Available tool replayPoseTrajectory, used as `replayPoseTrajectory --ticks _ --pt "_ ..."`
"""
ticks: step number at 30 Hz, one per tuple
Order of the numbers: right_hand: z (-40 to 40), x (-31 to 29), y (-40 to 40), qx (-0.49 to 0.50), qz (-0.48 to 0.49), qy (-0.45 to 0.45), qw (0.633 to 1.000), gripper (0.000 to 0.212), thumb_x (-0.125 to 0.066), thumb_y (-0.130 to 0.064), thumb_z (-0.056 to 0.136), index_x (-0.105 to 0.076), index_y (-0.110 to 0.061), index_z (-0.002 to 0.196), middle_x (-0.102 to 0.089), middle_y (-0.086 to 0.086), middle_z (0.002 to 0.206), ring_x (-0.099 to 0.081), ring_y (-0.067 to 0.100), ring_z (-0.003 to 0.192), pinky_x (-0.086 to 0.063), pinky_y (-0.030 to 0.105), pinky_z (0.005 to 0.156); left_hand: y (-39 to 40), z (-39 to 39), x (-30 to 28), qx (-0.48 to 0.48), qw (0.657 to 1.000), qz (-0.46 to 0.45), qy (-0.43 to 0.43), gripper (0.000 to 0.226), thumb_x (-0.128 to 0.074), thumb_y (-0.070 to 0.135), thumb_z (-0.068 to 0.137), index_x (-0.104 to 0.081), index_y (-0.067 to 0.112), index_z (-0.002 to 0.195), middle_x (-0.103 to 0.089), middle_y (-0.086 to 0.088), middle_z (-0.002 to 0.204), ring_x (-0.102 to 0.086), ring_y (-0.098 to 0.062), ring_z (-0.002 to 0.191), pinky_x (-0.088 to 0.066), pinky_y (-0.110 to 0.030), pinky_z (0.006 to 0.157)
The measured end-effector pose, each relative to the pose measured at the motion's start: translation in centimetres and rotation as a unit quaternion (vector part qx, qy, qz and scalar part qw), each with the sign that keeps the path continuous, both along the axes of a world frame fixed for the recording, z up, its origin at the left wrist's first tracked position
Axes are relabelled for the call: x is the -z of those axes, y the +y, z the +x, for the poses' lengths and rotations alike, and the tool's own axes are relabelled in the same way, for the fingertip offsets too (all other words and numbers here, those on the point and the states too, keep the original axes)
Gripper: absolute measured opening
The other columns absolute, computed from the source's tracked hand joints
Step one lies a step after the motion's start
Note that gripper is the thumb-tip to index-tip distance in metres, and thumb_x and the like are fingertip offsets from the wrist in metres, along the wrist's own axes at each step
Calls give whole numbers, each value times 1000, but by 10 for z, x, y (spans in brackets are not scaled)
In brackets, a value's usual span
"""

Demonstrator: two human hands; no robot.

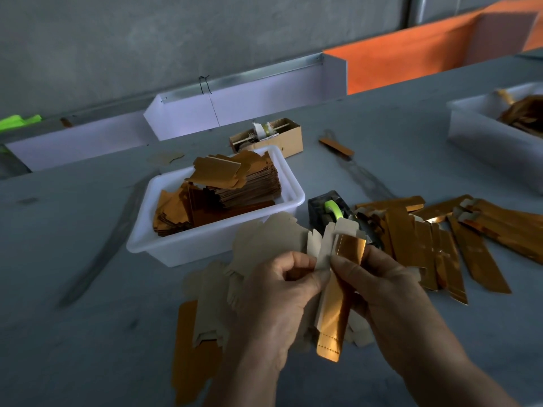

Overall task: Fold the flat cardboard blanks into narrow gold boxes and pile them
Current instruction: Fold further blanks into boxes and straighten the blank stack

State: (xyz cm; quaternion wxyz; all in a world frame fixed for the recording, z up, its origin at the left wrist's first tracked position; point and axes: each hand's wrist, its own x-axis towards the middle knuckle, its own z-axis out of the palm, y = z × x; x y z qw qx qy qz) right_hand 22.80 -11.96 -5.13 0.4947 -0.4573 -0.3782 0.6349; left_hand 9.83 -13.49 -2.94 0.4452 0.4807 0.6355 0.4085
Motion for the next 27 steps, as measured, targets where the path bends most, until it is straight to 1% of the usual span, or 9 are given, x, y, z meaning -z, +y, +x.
replayPoseTrajectory --ticks 6,11,13,15,19,21,23,25,27 --pt "-4 2 -1 33 -11 -5 999 34 -64 -33 60 -69 -21 92 -72 5 84 -69 20 81 -55 35 75 -3 13 6 -51 987 91 119 14 -66 29 87 -70 34 100 -66 15 82 -63 4 77 -49 -10 59" --pt "-6 1 1 25 -13 8 1000 23 -65 -26 72 -70 -17 92 -73 6 82 -69 24 83 -54 36 75 -5 33 12 -42 866 244 435 33 -76 17 66 -74 15 99 -54 2 76 -57 -15 66 -48 -23 48" --pt "-6 -1 1 20 -6 -1 1000 33 -62 -33 67 -70 -18 95 -73 4 85 -69 21 84 -54 36 76 -2 40 16 -41 877 289 381 23 -59 21 81 -65 2 90 -52 -6 73 -54 -24 63 -49 -32 49" --pt "-5 -2 0 14 -6 0 1000 25 -61 -32 72 -71 -19 91 -73 4 84 -70 20 84 -55 37 75 -2 43 21 -52 888 290 352 17 -44 22 89 -53 9 86 -54 -11 74 -55 -28 64 -51 -41 52" --pt "-4 -5 -6 -10 -3 18 1000 27 -51 -39 87 -71 -21 89 -74 0 83 -71 11 79 -55 20 60 -6 44 16 49 899 267 345 10 -49 28 90 -48 18 93 -54 -19 84 -54 -39 73 -50 -54 64" --pt "-5 -5 -5 -4 3 1 1000 31 -55 -42 80 -70 -17 92 -74 1 84 -71 12 80 -55 23 66 -13 40 14 63 888 229 395 28 -75 21 74 -64 18 100 -55 -11 79 -57 -27 64 -53 -32 55" --pt "-4 -2 -3 19 -12 -6 1000 26 -59 -36 78 -69 -15 91 -73 2 79 -70 16 80 -54 31 75 -12 37 9 59 858 219 461 45 -77 21 74 -66 26 118 -50 5 86 -57 -12 71 -46 -20 55" --pt "-1 -3 2 25 -19 9 999 18 -58 -27 85 -70 -15 84 -72 3 72 -68 17 76 -51 33 76 -9 34 3 8 901 173 397 42 -57 27 92 -51 39 131 -41 15 97 -51 -4 88 -48 -15 71" --pt "2 -6 5 12 -7 25 1000 21 -57 -26 85 -71 -16 73 -69 3 67 -66 14 67 -49 32 73 -4 28 -2 -24 952 104 287 30 -57 34 92 -52 42 120 -45 20 100 -51 2 88 -46 -10 66"
